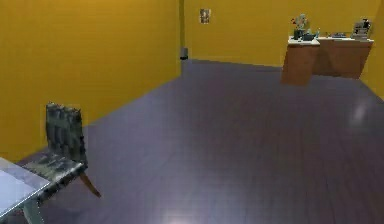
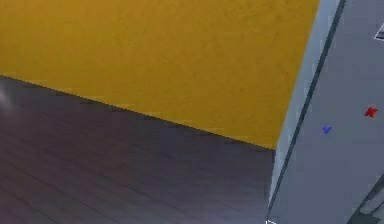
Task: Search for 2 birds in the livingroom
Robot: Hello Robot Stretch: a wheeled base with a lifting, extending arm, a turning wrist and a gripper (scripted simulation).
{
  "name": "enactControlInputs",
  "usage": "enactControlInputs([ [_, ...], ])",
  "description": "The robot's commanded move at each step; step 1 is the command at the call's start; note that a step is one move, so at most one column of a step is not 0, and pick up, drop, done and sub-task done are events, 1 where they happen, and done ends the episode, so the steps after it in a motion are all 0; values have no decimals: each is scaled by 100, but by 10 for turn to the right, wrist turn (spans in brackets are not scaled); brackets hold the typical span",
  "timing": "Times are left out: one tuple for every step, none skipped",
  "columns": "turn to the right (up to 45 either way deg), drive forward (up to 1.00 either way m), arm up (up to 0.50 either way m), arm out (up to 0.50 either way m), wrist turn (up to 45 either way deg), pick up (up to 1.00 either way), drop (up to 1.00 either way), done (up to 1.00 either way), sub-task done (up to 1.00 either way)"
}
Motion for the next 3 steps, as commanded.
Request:
enactControlInputs([
  [0,100,0,0,0,0,0,0,0],
  [0,100,0,0,0,0,0,0,0],
  [0,100,0,0,0,0,0,0,0],
])
